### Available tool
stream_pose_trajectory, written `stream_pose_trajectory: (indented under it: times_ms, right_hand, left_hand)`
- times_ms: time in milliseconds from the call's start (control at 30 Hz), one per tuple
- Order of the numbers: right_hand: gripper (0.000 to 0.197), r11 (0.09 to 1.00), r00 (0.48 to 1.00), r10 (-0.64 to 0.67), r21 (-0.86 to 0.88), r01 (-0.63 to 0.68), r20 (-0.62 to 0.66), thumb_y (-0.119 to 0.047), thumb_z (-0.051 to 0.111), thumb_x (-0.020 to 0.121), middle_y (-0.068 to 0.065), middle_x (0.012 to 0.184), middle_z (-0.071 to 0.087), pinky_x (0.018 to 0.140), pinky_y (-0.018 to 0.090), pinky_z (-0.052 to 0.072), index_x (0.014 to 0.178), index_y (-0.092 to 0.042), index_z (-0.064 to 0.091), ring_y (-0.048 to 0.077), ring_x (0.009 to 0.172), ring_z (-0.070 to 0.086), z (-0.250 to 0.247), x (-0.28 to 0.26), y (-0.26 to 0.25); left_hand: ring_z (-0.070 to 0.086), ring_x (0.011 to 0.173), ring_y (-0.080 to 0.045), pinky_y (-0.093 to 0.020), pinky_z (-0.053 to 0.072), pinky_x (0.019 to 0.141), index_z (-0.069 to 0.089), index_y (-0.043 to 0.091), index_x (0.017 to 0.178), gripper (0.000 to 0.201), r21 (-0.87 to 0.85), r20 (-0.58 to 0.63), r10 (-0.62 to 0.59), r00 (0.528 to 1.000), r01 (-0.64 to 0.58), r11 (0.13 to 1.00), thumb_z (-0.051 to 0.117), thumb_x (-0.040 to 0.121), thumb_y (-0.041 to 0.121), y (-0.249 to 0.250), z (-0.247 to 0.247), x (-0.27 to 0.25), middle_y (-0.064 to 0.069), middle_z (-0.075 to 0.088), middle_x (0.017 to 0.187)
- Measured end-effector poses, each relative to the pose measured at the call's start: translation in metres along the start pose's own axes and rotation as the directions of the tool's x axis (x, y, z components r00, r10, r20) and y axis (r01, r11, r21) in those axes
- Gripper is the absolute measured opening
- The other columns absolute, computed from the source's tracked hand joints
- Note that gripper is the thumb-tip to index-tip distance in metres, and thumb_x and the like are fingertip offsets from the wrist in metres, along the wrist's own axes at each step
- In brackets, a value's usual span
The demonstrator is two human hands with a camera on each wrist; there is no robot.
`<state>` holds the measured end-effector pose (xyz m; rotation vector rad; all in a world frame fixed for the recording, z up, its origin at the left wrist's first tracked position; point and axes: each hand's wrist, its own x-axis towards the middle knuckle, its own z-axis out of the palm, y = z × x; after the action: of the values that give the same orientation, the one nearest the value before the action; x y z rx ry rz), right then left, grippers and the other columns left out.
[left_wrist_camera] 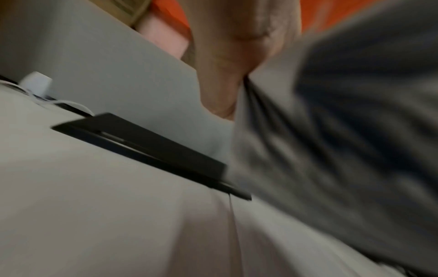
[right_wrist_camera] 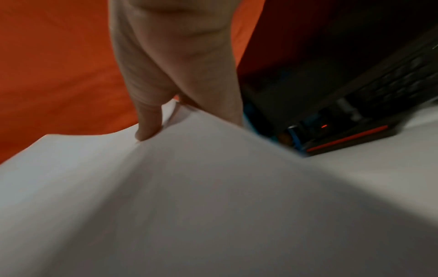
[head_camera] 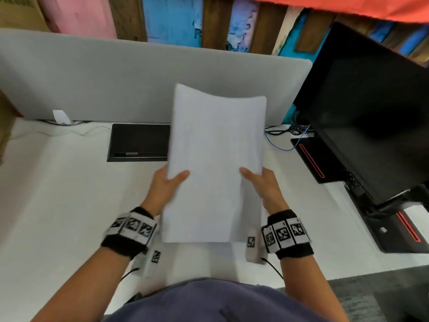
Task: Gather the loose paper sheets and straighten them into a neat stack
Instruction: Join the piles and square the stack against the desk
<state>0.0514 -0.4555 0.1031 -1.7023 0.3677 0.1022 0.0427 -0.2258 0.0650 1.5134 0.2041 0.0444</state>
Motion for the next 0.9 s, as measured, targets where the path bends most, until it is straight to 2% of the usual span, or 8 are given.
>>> stream_pose_trajectory:
  times_ms: [133,200,300,400,567,667,800,900]
  right_hand:
    - [0.084,0.936,0.960,0.233,-0.230,-0.265,-0.158,-0.060,0.070,0.056,0.015,0.121,0.062,0.099,0.049,0.045,0.119,-0.005,0.059,0.034,0.111,0.058,-0.025,0.030,0.077]
    - [0.085,0.851,0.908,0.345,-0.328,-0.409,-0.236,-0.059,0.067,0.065,0.018,0.133,0.052,0.107,0.049,0.036,0.130,-0.006,0.051,0.035,0.123,0.048,-0.029,0.036,0.100]
    - [0.065,0.802,0.869,0.378,-0.356,-0.479,-0.320,-0.044,0.063,0.082,0.018,0.135,0.048,0.109,0.045,0.032,0.132,-0.003,0.048,0.035,0.126,0.042,-0.032,0.034,0.112]
    - [0.051,0.892,0.900,0.343,-0.206,-0.401,-0.267,-0.027,0.066,0.083,0.021,0.124,0.058,0.100,0.044,0.045,0.123,0.001,0.054,0.036,0.114,0.054,-0.033,0.031,0.111]
    - [0.033,0.930,0.968,0.100,-0.324,-0.173,-0.230,-0.019,0.061,0.087,0.018,0.112,0.066,0.081,0.031,0.047,0.114,0.000,0.061,0.032,0.101,0.061,-0.025,0.016,0.084]
    - [0.028,0.919,0.984,-0.125,-0.390,0.067,-0.126,-0.017,0.061,0.087,0.013,0.105,0.069,0.076,0.027,0.044,0.111,-0.003,0.063,0.025,0.093,0.062,-0.023,0.003,0.055]
    - [0.021,0.943,0.953,-0.303,-0.136,0.304,0.031,-0.012,0.063,0.086,-0.006,0.091,0.068,0.067,0.016,0.051,0.106,-0.014,0.064,0.013,0.084,0.065,-0.024,-0.017,0.012]
    - [0.022,0.911,0.909,-0.411,0.006,0.412,0.070,-0.011,0.065,0.083,-0.008,0.095,0.067,0.069,0.014,0.052,0.100,-0.025,0.062,0.000,0.082,0.066,-0.014,-0.022,-0.010]
  left_hand:
    - [0.061,0.098,-0.026,-0.039,0.050,0.090,0.064,0.003,0.107,0.039,0.184,0.084,-0.262,0.961,0.243,0.952,0.068,0.080,0.031,-0.048,0.040,0.019,-0.017,0.066,0.107]
    - [0.055,0.112,-0.032,-0.042,0.043,0.102,0.065,0.009,0.110,0.063,0.395,0.058,-0.351,0.934,0.302,0.868,0.064,0.066,0.054,-0.071,0.051,0.023,-0.016,0.058,0.122]
    - [0.045,0.122,-0.029,-0.041,0.039,0.107,0.059,0.008,0.118,0.059,0.370,0.074,-0.406,0.911,0.353,0.859,0.066,0.075,0.047,-0.080,0.062,0.023,-0.011,0.046,0.128]
    - [0.058,0.098,-0.023,-0.032,0.049,0.089,0.062,0.003,0.107,0.030,0.284,0.170,-0.375,0.911,0.319,0.904,0.060,0.088,0.026,-0.075,0.067,0.020,-0.013,0.061,0.108]
    - [0.061,0.107,-0.026,-0.036,0.047,0.098,0.059,0.005,0.119,0.034,0.317,0.260,-0.379,0.888,0.292,0.902,0.059,0.089,0.022,-0.076,0.052,0.015,-0.014,0.062,0.122]
    - [0.063,0.096,-0.017,-0.025,0.052,0.088,0.058,0.007,0.118,0.031,0.150,0.280,-0.303,0.911,0.270,0.951,0.059,0.089,0.014,-0.075,0.038,0.004,-0.014,0.061,0.123]
    - [0.064,0.103,-0.017,-0.032,0.052,0.091,0.055,0.020,0.115,0.038,-0.088,0.140,-0.104,0.985,0.117,0.989,0.068,0.081,0.012,-0.048,0.024,-0.005,-0.004,0.064,0.118]
    - [0.065,0.093,0.001,-0.015,0.052,0.079,0.051,0.014,0.119,0.045,-0.111,-0.024,0.096,0.995,-0.098,0.989,0.067,0.079,0.002,-0.005,0.013,-0.003,0.004,0.064,0.110]
